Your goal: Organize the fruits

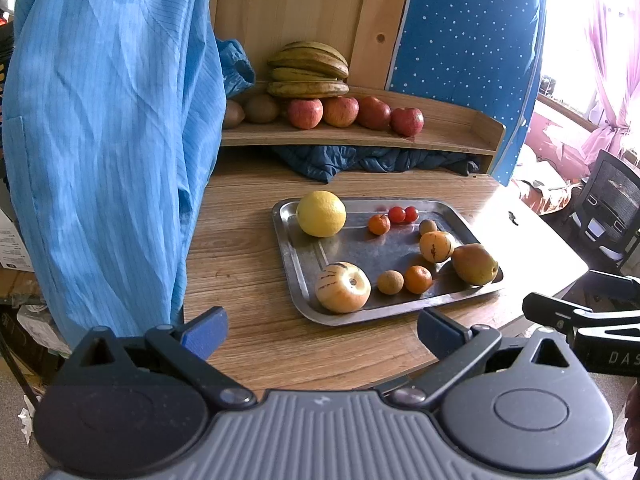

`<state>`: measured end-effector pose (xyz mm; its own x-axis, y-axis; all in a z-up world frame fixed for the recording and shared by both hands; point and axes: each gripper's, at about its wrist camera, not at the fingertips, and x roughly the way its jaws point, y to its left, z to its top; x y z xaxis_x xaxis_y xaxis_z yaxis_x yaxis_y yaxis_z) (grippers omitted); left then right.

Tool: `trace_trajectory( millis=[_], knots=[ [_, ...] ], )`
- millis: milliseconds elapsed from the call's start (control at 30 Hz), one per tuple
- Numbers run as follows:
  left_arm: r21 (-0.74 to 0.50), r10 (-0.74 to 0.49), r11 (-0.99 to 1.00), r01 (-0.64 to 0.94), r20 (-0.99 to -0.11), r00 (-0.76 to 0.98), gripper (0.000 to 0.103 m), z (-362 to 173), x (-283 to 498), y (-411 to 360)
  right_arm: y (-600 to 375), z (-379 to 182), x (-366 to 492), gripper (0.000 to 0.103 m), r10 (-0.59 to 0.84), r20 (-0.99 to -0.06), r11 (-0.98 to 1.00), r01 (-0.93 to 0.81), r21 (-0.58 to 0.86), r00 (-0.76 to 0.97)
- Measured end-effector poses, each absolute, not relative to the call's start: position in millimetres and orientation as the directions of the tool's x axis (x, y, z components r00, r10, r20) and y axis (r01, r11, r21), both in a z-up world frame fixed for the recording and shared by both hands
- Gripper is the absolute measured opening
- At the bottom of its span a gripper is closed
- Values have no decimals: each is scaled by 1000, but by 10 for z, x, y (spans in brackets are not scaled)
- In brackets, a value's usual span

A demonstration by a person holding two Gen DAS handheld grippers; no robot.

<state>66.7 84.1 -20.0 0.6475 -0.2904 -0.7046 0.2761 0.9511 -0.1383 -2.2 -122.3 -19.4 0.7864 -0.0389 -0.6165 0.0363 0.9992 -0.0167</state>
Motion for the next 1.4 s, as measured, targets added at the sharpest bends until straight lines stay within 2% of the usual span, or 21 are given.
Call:
trace_trajectory(
  millis=[933, 1100, 1400],
  knots=[
    [-139, -292, 950, 279, -705, 646, 103, -206, 684, 816, -1234, -198, -19, 102, -39, -617, 999, 37, -16, 786],
    [-105, -247, 962, 252, -729, 638, 103, -234, 665, 778, -1253, -208, -10, 102, -39, -621, 999, 37, -15, 783],
    [-110, -246, 963, 247, -735, 631, 103, -234, 677, 778, -1267, -214, -10, 102, -41, -624, 999, 39, -16, 780]
  ],
)
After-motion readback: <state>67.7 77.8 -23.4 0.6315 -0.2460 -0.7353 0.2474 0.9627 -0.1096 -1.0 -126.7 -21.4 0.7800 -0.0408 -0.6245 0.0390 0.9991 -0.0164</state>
